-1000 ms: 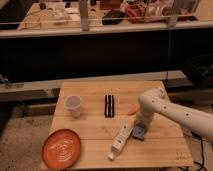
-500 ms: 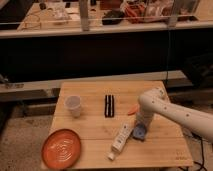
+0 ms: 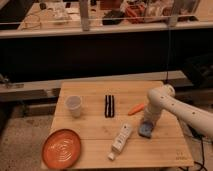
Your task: Wipe the white sponge on the table
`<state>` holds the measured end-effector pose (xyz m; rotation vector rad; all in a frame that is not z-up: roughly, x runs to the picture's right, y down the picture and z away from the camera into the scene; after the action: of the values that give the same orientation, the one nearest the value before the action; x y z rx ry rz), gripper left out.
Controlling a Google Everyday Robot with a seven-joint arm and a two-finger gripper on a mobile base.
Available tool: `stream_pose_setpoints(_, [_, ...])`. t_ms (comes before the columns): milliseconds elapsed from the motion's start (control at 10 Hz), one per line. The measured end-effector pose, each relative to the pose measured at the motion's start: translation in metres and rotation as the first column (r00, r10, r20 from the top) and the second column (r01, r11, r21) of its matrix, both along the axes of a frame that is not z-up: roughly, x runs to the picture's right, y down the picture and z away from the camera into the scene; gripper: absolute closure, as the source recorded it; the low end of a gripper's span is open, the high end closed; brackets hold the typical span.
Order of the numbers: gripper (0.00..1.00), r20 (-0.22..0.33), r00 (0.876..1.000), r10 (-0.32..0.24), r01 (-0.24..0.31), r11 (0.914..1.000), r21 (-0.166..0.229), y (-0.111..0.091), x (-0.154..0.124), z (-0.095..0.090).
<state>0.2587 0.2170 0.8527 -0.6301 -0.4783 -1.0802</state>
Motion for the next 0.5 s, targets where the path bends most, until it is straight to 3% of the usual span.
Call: stream_pose_setpoints(500, [1.00,-0.003,1.000,0.024,-0.024,0.9997,-0.003,0.004,0.015,-0.006])
